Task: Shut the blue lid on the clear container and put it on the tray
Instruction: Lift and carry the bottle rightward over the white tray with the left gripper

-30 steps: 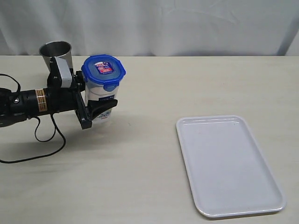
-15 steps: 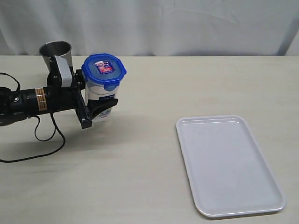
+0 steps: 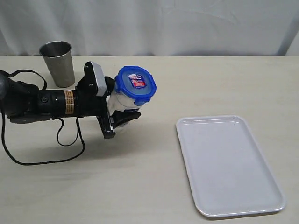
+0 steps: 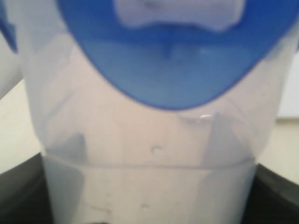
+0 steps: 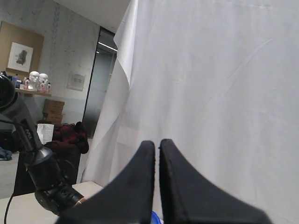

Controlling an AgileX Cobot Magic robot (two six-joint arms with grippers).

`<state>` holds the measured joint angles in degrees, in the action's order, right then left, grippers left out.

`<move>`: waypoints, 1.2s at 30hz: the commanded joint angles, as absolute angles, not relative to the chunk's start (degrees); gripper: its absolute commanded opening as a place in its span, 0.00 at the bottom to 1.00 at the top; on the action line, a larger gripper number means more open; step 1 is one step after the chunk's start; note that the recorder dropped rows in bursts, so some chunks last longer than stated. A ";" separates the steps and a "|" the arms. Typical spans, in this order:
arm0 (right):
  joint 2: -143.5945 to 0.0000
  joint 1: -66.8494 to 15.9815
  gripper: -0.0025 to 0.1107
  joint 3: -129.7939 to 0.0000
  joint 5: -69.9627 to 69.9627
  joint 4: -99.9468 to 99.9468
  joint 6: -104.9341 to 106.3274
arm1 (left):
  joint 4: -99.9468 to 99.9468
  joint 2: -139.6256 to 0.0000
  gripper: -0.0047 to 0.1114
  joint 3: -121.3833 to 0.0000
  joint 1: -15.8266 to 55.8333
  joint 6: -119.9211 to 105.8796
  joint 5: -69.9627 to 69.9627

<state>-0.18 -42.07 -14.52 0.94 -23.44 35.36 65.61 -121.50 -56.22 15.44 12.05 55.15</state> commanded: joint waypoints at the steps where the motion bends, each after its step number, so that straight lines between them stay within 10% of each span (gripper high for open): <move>1: 0.00 -42.10 0.06 -14.27 0.70 -23.50 35.17 | 63.42 -119.48 0.04 -57.29 20.34 11.70 51.66; 36: 0.00 -42.10 0.06 -14.27 0.70 -23.50 35.17 | 66.94 -119.48 0.04 -75.53 46.76 -14.34 5.23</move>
<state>-0.18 -42.07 -14.52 0.94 -23.44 35.36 67.36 -120.18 -73.89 45.61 -10.75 8.42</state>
